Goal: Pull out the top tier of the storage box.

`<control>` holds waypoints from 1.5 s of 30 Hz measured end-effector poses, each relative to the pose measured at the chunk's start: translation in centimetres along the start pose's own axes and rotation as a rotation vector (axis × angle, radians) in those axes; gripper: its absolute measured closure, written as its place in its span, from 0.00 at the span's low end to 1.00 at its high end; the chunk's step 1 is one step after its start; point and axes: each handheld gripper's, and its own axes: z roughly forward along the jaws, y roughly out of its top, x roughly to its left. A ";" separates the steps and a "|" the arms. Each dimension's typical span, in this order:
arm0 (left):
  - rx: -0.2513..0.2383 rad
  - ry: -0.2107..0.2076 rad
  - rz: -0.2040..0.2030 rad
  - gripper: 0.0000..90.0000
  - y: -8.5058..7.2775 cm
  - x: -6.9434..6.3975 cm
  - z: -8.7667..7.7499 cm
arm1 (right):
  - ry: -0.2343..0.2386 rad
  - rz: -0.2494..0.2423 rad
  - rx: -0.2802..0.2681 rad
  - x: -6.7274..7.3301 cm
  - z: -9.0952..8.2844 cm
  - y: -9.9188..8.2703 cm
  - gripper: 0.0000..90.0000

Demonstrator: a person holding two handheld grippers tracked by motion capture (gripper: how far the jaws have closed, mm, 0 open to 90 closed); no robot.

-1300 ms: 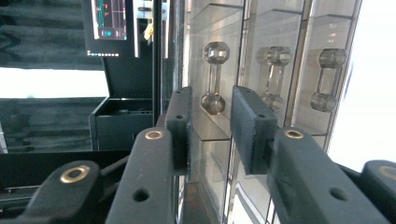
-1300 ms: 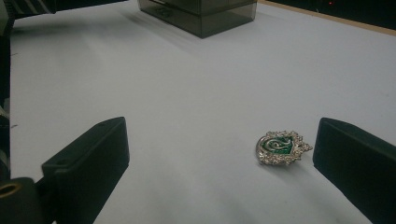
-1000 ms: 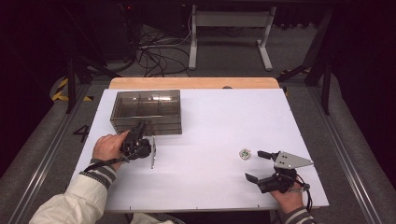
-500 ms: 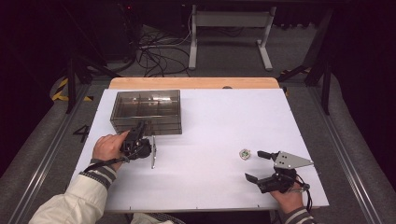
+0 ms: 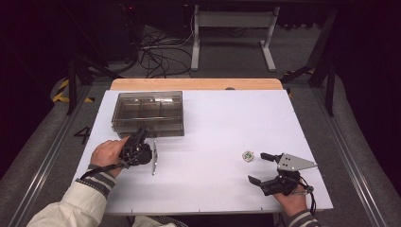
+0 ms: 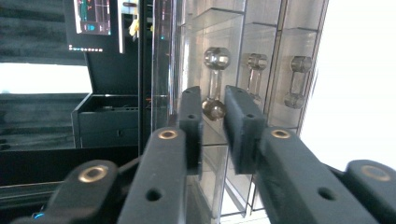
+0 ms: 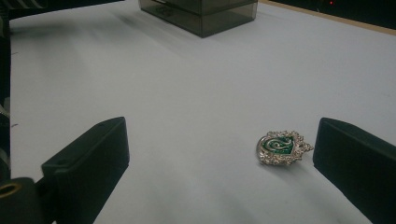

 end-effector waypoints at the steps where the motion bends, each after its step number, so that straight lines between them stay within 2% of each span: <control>1: -0.004 -0.004 -0.008 0.80 -0.1 0.0 0.0 | 0.000 -0.001 0.000 0.0 0.0 0.0 0.05; 3: -0.019 -0.034 -0.055 0.67 -0.3 0.4 -0.1 | -0.001 0.000 0.003 0.0 0.0 0.0 0.05; 4: -0.033 -0.051 -0.073 0.66 -0.3 0.6 -0.2 | -0.002 0.000 0.004 0.0 0.1 0.0 0.05; 8: -0.054 -0.072 -0.098 0.65 -0.5 1.2 -0.6 | 0.000 -0.002 0.003 0.0 0.0 0.0 0.05; 11: -0.063 -0.103 -0.152 0.64 -0.6 1.7 -0.9 | 0.001 0.000 0.003 0.0 0.0 0.0 0.05; 12: -0.066 -0.120 -0.170 0.64 -0.6 2.0 -1.1 | 0.001 -0.001 0.003 0.0 0.0 0.0 0.05; 13: -0.068 -0.140 -0.185 0.59 -0.6 2.2 -1.2 | 0.002 -0.002 0.002 0.0 0.0 0.0 0.05; 14: -0.071 -0.177 -0.214 0.58 -0.7 2.6 -1.4 | 0.002 -0.003 0.003 0.0 0.0 0.0 0.05; 15: -0.071 -0.177 -0.214 0.57 -0.7 2.6 -1.4 | 0.002 -0.003 0.003 0.0 0.0 0.0 0.05; 17: -0.088 -0.220 -0.260 0.56 -0.8 3.1 -1.5 | 0.002 -0.003 0.003 0.0 0.0 0.0 0.05; 19: -0.094 -0.230 -0.266 0.55 -0.8 3.2 -1.6 | 0.002 -0.003 0.001 0.0 0.0 0.0 0.05; 29: -0.151 -0.294 -0.363 0.49 -1.0 4.7 -2.1 | 0.003 -0.002 0.003 0.0 0.0 0.0 0.05; 34: -0.180 -0.355 -0.426 0.49 -1.2 5.6 -2.1 | 0.003 -0.002 0.002 0.0 0.0 0.0 0.05; 37: -0.209 -0.391 -0.462 0.52 -1.5 6.1 -2.1 | 0.003 -0.003 0.001 0.0 0.0 0.0 0.05; 44: -0.245 -0.473 -0.508 0.55 -1.8 7.1 -2.1 | 0.004 -0.003 0.002 0.0 0.0 0.0 0.05; 45: -0.253 -0.500 -0.522 0.55 -1.9 7.3 -2.0 | 0.004 0.000 0.002 0.0 0.0 0.0 0.05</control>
